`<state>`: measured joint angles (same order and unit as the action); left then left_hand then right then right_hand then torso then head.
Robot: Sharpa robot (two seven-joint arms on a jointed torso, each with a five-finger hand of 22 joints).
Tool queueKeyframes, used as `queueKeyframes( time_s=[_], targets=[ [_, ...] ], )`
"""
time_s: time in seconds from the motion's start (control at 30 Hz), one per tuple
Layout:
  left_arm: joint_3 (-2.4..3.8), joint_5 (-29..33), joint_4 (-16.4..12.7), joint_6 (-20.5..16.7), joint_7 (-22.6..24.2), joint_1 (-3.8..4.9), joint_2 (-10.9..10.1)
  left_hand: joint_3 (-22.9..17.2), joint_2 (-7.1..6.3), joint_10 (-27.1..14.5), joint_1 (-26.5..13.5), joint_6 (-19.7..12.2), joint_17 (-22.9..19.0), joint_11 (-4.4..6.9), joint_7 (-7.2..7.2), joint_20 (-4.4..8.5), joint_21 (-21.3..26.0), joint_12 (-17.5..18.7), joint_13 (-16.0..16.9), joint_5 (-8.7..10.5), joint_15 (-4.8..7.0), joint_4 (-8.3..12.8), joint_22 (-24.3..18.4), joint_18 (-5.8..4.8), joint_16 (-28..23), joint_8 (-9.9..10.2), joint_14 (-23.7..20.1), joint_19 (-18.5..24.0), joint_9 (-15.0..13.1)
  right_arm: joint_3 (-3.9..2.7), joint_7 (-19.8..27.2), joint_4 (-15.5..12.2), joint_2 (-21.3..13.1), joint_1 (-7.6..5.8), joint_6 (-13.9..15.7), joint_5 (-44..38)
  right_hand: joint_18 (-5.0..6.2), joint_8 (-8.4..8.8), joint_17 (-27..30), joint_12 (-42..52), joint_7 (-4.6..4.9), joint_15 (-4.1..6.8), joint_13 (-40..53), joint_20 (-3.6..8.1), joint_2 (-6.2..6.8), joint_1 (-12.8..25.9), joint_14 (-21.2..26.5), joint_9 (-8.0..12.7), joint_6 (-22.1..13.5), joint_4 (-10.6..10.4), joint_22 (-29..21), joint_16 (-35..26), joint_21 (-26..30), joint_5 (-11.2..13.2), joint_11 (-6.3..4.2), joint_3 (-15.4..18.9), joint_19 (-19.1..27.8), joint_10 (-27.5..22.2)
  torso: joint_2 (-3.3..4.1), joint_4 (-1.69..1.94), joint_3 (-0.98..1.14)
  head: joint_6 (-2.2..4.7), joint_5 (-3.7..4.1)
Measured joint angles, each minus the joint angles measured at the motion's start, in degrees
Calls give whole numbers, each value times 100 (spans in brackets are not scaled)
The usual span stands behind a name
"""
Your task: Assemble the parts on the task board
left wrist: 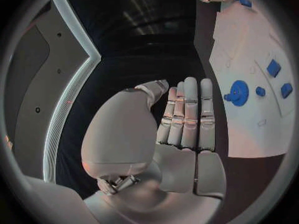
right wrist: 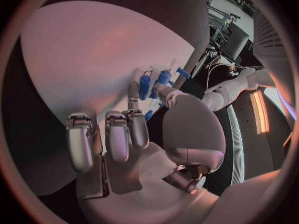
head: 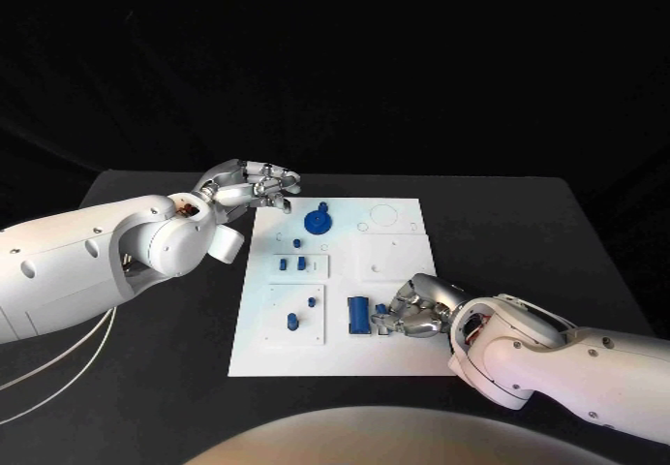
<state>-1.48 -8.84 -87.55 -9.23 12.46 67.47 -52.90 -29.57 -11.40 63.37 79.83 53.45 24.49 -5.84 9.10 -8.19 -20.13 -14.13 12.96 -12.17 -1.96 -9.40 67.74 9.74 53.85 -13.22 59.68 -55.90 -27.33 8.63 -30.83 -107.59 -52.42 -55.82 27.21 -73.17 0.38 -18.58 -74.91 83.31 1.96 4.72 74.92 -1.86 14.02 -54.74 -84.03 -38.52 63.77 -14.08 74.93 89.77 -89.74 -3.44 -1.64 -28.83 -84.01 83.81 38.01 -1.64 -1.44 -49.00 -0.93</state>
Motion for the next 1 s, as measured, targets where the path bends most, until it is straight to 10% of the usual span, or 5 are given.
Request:
queueKeyframes(
  time_s=[0.23, 1.0],
  targets=[
    [0, 0, -1, 0, -1, 0, -5, 0, 0, 0, 0, 0, 0, 0, 0, 0, 0, 0, 0, 0, 0, 0, 0, 0, 0, 0, 0, 0, 0, 0, 12, -36, -33, 0, -17, -2, 0, 9, 0, 0, -5, 0, 0, 0, -83, -118, 0, 2, 45, -256, 0, 0, 0, 22, 0, 618, 0, 0, 0, -1, 1, -11, -2],
    [0, 0, 4, 4, -3, 1, -5, -23, 0, 0, 0, 0, 0, 0, 0, 0, 0, 0, 5, -27, 0, 56, 6, -1, -23, 0, 0, 0, -4, 2, 34, -183, -232, 2, -28, -109, 0, 49, 1, 23, -12, 20, -1, 43, -227, -457, 21, 3, 52, -193, -2, 0, 0, -268, -21, 602, 0, 22, 0, -5, 4, -9, 2]
  ],
)
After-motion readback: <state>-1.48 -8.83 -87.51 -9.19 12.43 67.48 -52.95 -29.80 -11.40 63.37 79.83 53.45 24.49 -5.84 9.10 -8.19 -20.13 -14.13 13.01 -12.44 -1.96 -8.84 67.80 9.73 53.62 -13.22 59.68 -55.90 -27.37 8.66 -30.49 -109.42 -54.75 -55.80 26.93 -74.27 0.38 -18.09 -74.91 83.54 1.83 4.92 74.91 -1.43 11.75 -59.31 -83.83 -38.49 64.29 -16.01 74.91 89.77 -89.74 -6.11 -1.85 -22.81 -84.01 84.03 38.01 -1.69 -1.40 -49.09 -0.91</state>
